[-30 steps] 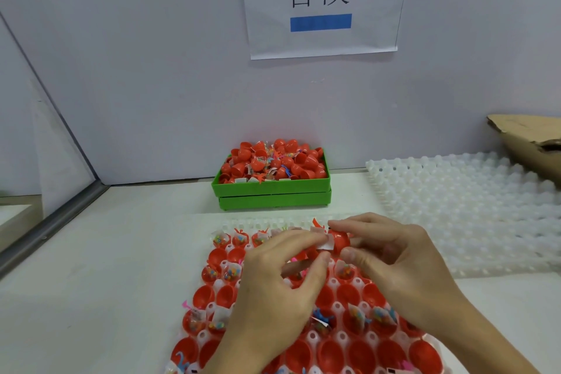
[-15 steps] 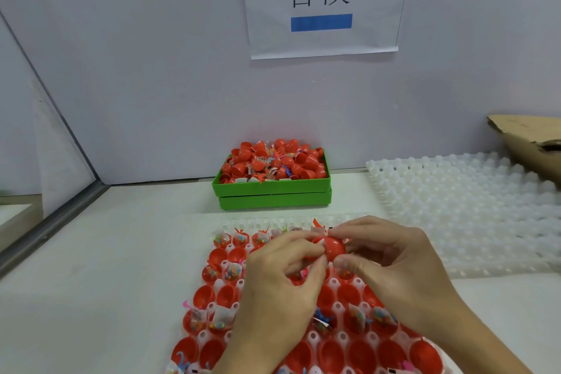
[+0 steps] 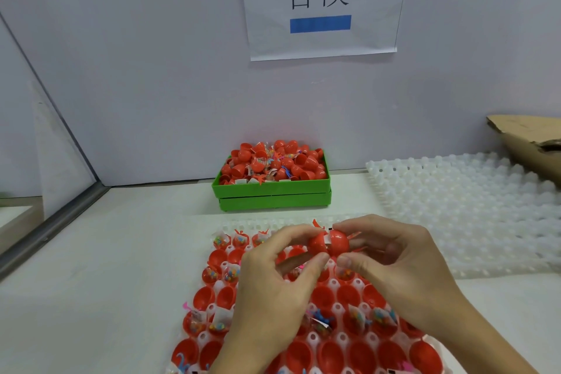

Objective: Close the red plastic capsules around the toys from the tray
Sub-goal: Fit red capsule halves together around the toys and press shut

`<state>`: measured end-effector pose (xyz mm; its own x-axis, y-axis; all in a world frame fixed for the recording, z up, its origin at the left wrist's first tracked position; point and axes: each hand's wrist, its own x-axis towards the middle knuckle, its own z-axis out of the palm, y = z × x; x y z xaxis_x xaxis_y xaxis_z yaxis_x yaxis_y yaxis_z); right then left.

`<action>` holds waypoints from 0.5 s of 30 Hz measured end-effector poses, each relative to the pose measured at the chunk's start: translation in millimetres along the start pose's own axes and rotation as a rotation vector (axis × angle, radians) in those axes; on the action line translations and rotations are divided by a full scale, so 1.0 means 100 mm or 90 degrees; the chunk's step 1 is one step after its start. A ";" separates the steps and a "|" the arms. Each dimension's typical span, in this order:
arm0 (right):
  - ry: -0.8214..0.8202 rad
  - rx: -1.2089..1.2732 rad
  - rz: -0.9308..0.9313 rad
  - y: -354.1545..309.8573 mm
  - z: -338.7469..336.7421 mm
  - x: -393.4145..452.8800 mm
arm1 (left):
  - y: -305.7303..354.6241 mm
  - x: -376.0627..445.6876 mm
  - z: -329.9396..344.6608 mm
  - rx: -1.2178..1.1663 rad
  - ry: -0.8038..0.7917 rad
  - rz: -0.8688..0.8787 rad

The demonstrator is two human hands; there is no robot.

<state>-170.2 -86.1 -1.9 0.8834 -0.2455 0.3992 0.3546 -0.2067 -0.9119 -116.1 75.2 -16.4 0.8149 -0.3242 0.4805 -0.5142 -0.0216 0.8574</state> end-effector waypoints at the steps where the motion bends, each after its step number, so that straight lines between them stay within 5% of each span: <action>1: -0.005 -0.003 -0.001 0.00 0.00 0.00 | 0.00 0.00 0.00 -0.008 -0.002 -0.003; 15: 0.010 -0.210 -0.110 0.09 -0.07 0.01 | 0.06 -0.01 0.01 -0.003 -0.051 -0.016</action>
<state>-168.3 -95.1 -8.6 0.8136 -0.1948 0.5479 0.3774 -0.5399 -0.7524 -120.3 74.7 -11.9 0.8033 -0.3987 0.4424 -0.4921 -0.0260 0.8701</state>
